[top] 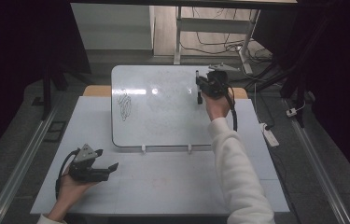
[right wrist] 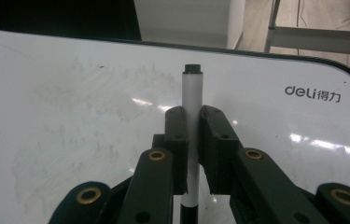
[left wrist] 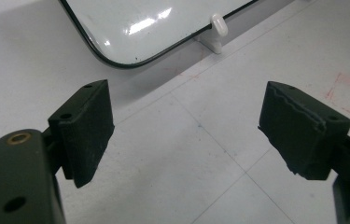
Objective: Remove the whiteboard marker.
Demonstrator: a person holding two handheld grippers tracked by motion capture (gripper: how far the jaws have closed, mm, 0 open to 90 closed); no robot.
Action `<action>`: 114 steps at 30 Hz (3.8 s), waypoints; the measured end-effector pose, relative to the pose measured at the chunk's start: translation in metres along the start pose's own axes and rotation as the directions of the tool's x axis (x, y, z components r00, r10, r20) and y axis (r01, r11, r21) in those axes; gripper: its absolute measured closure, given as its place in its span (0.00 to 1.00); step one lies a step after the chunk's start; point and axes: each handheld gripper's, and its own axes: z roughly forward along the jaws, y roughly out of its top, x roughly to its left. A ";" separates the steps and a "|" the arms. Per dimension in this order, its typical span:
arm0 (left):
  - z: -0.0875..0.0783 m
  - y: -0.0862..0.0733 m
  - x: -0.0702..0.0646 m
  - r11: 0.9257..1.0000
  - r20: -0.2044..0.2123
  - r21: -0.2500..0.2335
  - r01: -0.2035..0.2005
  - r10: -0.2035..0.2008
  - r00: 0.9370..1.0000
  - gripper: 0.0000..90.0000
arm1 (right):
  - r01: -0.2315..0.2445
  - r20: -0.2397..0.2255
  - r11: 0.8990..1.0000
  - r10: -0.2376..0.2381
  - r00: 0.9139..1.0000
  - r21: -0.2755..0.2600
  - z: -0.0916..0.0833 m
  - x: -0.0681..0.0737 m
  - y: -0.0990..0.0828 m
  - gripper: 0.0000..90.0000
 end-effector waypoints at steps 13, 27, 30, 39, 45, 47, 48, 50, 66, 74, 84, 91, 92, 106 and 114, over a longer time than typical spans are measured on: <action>0.001 0.024 -0.020 0.998 0.068 -0.043 -0.045 0.047 0.997 0.21 | 0.044 -0.170 0.999 -0.048 0.984 -0.032 -0.047 0.019 -0.040 0.90; 0.031 0.077 -0.054 0.996 0.203 -0.051 -0.074 0.083 0.976 0.25 | 0.119 -0.319 0.992 -0.128 0.939 -0.046 -0.090 0.047 -0.084 0.90; 0.035 0.084 -0.057 0.996 0.208 -0.051 -0.077 0.086 0.974 0.26 | 0.116 -0.345 0.992 -0.127 0.930 -0.052 -0.095 0.049 -0.091 0.90; 0.062 0.111 -0.074 0.995 0.266 -0.044 -0.089 0.097 0.959 0.31 | 0.162 -0.384 0.986 -0.168 0.908 -0.048 -0.095 0.057 -0.102 0.90; 0.076 0.119 -0.079 0.996 0.339 -0.040 -0.076 0.085 0.937 0.34 | 0.212 -0.414 0.976 -0.210 0.886 -0.041 -0.092 0.073 -0.105 0.89; 0.080 0.120 -0.080 0.997 0.364 -0.038 -0.064 0.073 0.929 0.35 | 0.233 -0.415 0.972 -0.227 0.881 -0.037 -0.090 0.079 -0.106 0.89; 0.080 0.120 -0.080 0.997 0.364 -0.038 -0.064 0.073 0.929 0.36 | 0.233 -0.415 0.972 -0.227 0.881 -0.037 -0.090 0.079 -0.106 0.89; 0.085 0.122 -0.082 0.998 0.387 -0.033 -0.062 0.070 0.919 0.37 | 0.250 -0.431 0.967 -0.242 0.869 -0.037 -0.086 0.087 -0.109 0.90; 0.107 0.122 -0.082 1.000 0.509 0.012 -0.014 0.006 0.861 0.59 | 0.297 -0.450 0.954 -0.286 0.846 -0.047 -0.081 0.106 -0.114 0.89; 0.111 0.120 -0.083 1.000 0.542 0.008 -0.007 0.001 0.841 0.74 | 0.306 -0.452 0.951 -0.295 0.842 -0.051 -0.082 0.110 -0.114 0.89; 0.112 0.118 -0.081 1.000 0.553 0.011 0.009 -0.014 0.833 0.85 | 0.307 -0.458 0.950 -0.294 0.839 -0.048 -0.083 0.111 -0.113 0.89; 0.112 0.117 -0.081 1.000 0.525 0.000 0.013 -0.011 0.851 0.87 | 0.282 -0.475 0.958 -0.271 0.837 -0.049 -0.081 0.109 -0.113 0.85; 0.111 0.116 -0.081 1.000 0.520 -0.003 0.011 -0.007 0.854 0.87 | 0.273 -0.477 0.961 -0.263 0.839 -0.050 -0.082 0.108 -0.112 0.80; 0.085 0.114 -0.060 0.991 0.427 -0.135 -0.024 0.080 0.901 0.87 | 0.205 -0.402 0.975 -0.222 0.888 -0.084 -0.106 0.055 -0.115 0.49; 0.063 0.109 -0.040 0.976 0.369 -0.215 -0.029 0.109 0.923 0.87 | 0.160 -0.321 0.987 -0.152 0.935 -0.003 -0.134 -0.008 -0.161 0.48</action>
